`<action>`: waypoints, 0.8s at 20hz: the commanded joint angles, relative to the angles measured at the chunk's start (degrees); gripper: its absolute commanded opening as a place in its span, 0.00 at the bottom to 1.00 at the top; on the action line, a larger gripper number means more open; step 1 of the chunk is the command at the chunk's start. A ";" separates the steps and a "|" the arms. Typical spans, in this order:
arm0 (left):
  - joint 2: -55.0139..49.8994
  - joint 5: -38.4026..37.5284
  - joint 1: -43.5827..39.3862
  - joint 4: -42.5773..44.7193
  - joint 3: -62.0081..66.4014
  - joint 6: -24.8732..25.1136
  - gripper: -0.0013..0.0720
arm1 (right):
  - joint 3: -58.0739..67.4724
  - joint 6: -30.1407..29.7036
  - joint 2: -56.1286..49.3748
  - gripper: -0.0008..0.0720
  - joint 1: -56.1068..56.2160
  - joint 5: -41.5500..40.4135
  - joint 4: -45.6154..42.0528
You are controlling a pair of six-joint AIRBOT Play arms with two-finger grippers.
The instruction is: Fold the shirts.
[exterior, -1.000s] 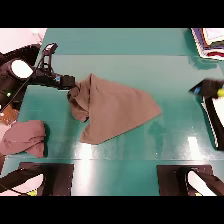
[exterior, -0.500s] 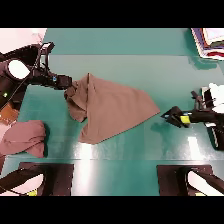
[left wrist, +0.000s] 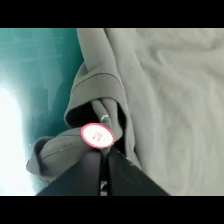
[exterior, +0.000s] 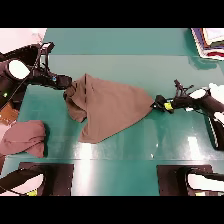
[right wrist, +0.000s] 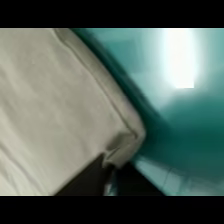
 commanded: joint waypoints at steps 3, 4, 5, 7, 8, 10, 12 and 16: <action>3.63 1.92 0.02 1.79 2.21 -0.04 0.05 | 8.61 -3.82 2.45 0.03 -1.46 -0.70 0.04; 5.53 1.86 0.02 3.19 3.91 -0.02 0.05 | 11.17 -4.98 5.40 0.03 -3.17 0.17 0.02; 7.72 1.44 0.02 4.52 6.03 0.00 0.05 | 13.99 -5.60 8.68 0.03 -5.20 1.16 0.02; 12.90 0.26 0.02 6.43 10.88 0.02 0.05 | 21.35 -5.62 16.15 0.03 -9.75 3.87 -1.62; 15.63 -0.15 0.02 6.43 13.35 0.02 0.05 | 25.00 -5.62 19.37 0.03 -11.72 5.57 -3.63; 20.76 -0.28 0.02 6.40 17.38 0.00 0.05 | 32.30 -5.60 25.00 0.03 -15.23 10.21 -7.50; 24.90 -1.62 0.02 5.92 21.09 0.00 0.05 | 37.59 -5.57 29.64 0.03 -18.88 13.99 -8.87; 30.53 -6.19 0.02 5.95 26.34 0.04 0.05 | 45.16 -5.57 34.27 0.03 -26.03 17.44 -8.85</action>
